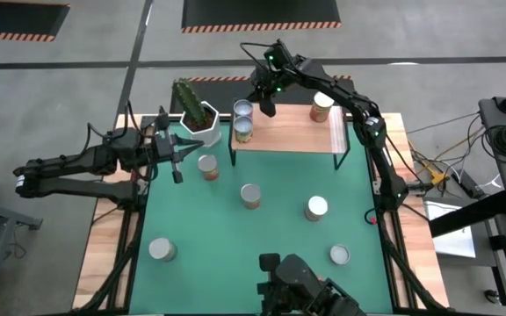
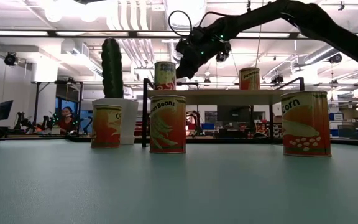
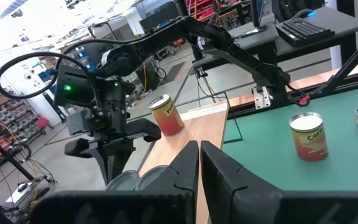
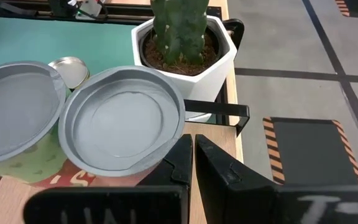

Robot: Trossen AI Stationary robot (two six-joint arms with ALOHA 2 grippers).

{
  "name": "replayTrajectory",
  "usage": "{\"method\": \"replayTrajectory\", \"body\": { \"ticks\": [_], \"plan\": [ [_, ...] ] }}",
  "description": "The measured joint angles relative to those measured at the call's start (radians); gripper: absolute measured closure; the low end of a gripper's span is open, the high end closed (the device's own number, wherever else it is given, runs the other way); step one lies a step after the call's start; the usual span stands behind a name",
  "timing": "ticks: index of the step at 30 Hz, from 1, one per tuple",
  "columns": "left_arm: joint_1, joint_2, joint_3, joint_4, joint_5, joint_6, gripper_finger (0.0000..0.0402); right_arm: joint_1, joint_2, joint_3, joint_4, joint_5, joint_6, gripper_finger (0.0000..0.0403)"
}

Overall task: Pick and place cans onto a shelf
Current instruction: Adjust the canned chicken soup on the shelf

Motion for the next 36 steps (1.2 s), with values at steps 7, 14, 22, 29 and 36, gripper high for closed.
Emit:
{"method": "replayTrajectory", "body": {
  "ticks": [7,14,22,29,36],
  "plan": [
    [0.000,0.000,0.000,0.000,0.000,0.000,0.0402,0.008,0.000,0.000,-0.003,0.000,-0.002,0.0394],
    [0.000,0.000,0.000,0.000,0.000,0.000,0.0402,0.011,0.000,0.000,-0.005,0.000,-0.002,0.0394],
    [0.000,0.013,0.000,0.000,0.000,-0.019,0.0402,0.013,-0.041,0.000,-0.018,0.038,0.027,0.0394],
    [0.003,0.096,0.000,0.005,-0.114,-0.071,0.0402,0.031,-0.150,0.000,-0.096,0.087,0.043,0.0394],
    [0.073,0.273,0.050,-0.002,-0.276,-0.004,0.0402,0.084,-0.252,-0.002,-0.191,0.119,0.051,0.0394]
  ]
}}
